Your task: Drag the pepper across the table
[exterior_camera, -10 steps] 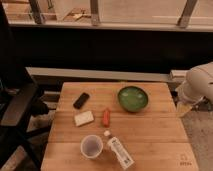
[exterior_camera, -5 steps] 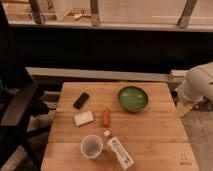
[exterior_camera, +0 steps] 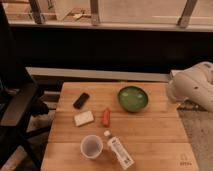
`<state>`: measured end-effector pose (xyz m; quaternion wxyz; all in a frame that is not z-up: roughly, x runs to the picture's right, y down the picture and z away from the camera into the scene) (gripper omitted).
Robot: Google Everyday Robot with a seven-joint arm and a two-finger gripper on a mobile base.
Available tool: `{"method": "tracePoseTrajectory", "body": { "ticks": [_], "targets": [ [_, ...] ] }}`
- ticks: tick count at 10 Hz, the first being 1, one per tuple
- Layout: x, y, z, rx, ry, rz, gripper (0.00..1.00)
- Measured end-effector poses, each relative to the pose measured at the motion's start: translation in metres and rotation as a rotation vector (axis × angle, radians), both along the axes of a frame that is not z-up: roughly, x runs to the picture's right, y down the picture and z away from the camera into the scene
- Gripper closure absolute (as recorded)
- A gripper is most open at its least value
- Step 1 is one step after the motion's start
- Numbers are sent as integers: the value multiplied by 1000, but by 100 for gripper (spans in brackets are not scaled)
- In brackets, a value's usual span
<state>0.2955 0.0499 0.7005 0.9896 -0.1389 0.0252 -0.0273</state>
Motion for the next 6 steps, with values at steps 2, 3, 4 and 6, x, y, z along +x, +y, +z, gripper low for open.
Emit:
{"method": "tracePoseTrajectory", "body": {
  "ticks": [2, 3, 4, 6],
  "targets": [
    [-53, 4, 15, 19, -91, -113, 25],
    [-89, 14, 22, 17, -156, -156, 25],
    [-133, 32, 24, 2, -241, -204, 25],
    [-158, 45, 24, -7, -291, -235, 25]
  ]
}}
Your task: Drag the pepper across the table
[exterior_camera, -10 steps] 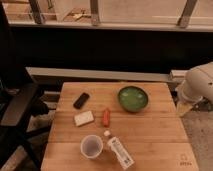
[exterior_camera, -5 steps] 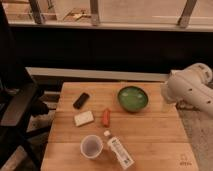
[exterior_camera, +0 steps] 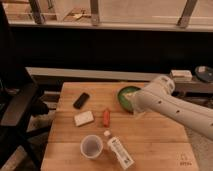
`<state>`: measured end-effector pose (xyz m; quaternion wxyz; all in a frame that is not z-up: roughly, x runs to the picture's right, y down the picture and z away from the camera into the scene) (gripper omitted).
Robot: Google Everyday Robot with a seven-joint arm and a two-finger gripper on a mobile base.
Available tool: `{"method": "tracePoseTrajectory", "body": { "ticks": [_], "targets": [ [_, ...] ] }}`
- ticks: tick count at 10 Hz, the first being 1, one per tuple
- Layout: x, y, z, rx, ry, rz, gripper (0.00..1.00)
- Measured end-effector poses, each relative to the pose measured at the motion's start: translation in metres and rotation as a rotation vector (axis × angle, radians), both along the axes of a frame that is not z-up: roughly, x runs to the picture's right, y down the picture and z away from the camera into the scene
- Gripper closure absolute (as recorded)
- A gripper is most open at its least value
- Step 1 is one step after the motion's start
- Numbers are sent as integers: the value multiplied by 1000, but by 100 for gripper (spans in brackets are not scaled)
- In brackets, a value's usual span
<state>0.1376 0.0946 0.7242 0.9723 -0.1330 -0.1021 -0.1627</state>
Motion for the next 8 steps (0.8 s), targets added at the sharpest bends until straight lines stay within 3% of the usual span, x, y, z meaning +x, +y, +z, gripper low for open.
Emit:
{"method": "tracePoseTrajectory", "body": {
  "ticks": [3, 4, 6, 8],
  "targets": [
    [3, 0, 1, -2, 2, 3, 25],
    [-5, 5, 4, -27, -26, 0, 25],
    [-39, 18, 12, -93, -123, -32, 25],
    [-90, 30, 31, -186, -273, -124, 25]
  ]
}}
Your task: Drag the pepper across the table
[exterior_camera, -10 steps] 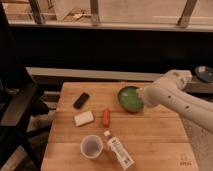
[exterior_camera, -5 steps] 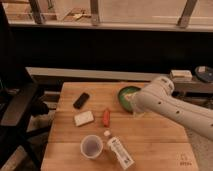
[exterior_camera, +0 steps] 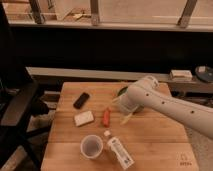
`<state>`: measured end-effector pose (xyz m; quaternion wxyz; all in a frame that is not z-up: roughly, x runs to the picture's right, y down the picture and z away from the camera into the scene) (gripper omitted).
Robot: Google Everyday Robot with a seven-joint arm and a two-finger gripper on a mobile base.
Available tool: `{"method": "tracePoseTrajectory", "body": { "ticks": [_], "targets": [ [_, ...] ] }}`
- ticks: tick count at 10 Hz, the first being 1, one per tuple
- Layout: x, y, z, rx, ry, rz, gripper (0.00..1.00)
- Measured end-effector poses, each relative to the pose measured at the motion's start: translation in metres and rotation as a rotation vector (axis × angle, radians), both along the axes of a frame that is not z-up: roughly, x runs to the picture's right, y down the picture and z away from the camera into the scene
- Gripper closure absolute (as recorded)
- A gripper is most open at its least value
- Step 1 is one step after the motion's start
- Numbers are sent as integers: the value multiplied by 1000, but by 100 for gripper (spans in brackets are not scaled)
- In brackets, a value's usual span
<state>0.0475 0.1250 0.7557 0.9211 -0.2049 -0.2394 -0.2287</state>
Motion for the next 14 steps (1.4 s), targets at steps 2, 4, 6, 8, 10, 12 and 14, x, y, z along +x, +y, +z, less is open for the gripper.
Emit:
{"method": "tracePoseTrajectory", "body": {
  "ticks": [2, 4, 6, 8, 10, 12, 14],
  "targets": [
    [-23, -2, 23, -46, -82, -76, 25],
    [-35, -8, 49, -68, -114, -135, 25],
    [-37, -9, 56, -74, -117, -149, 25],
    [-36, -8, 56, -75, -115, -150, 25],
    [-22, 10, 66, -130, -83, -161, 25],
    [-8, 28, 79, -192, -49, -163, 25],
    [-3, 34, 93, -221, -31, -151, 25]
  ]
}}
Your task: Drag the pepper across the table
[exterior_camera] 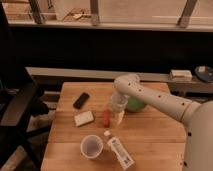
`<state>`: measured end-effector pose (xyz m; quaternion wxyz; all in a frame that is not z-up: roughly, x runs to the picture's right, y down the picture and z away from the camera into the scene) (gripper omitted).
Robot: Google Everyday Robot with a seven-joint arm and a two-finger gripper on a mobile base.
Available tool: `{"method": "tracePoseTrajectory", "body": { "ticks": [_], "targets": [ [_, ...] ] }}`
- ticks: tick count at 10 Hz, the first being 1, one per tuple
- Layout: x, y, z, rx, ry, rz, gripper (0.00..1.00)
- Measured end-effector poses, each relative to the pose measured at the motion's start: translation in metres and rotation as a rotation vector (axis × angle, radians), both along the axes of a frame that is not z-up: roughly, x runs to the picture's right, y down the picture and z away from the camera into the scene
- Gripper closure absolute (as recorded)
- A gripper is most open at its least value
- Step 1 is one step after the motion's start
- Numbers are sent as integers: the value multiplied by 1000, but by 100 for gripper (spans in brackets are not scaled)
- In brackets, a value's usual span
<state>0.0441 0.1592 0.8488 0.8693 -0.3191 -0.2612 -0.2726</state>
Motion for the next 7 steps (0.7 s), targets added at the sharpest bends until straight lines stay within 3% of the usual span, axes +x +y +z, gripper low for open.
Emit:
{"method": "tracePoseTrajectory", "body": {
  "ticks": [5, 7],
  "targets": [
    [-17, 0, 24, -19, -26, 17, 25],
    [-21, 10, 29, -56, -42, 9, 38]
  ]
}}
